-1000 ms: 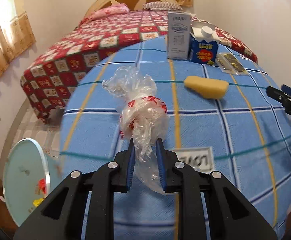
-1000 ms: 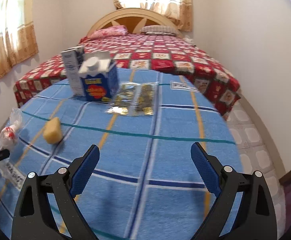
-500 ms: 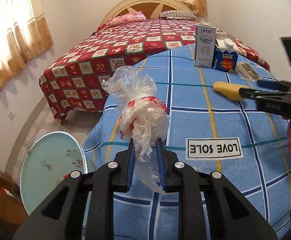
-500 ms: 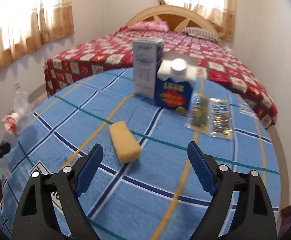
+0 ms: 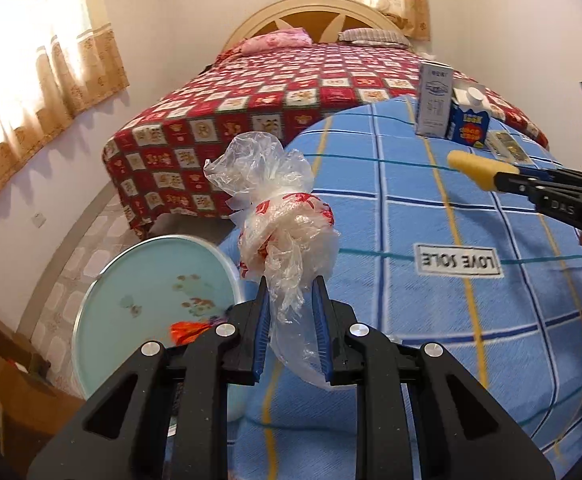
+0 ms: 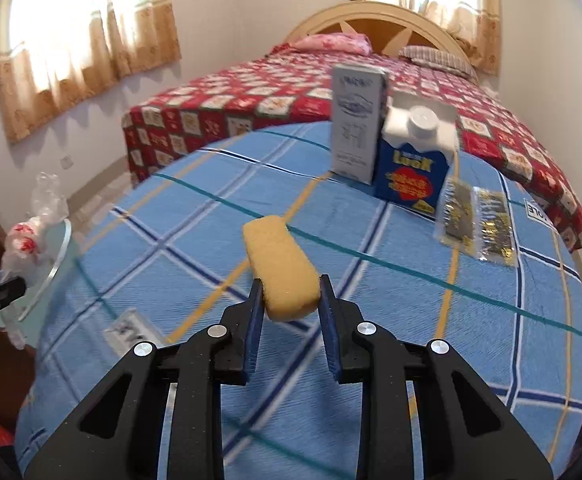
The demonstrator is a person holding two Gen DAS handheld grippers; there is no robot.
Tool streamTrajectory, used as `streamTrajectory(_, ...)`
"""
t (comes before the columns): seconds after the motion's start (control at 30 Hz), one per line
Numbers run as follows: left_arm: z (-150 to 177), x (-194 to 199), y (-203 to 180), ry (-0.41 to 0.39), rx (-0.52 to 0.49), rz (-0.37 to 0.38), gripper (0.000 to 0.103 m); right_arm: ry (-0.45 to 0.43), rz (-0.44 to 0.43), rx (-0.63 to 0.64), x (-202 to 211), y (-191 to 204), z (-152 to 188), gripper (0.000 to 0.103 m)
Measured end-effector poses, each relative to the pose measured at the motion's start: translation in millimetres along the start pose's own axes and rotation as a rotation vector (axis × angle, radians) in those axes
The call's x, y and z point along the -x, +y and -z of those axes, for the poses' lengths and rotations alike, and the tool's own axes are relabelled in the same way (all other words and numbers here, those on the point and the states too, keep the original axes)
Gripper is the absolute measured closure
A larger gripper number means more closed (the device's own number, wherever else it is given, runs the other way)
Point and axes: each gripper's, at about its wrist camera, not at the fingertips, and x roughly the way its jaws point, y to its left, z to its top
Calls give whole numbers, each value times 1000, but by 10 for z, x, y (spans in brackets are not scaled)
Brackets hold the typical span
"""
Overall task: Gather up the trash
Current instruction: 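Grasp the yellow sponge with the right tool, then carry the clear bag and yellow sponge over the bin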
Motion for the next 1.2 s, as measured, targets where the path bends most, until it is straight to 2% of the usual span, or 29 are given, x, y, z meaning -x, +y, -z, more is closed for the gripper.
streamTrajectory(0.47,268,196,356,12,38,-71,83,-89,-96,56,349,623,29,76)
streamTrajectory(1.2,436,386,516,3,37,-92,83,-102,-159,135,408,1144,78,76)
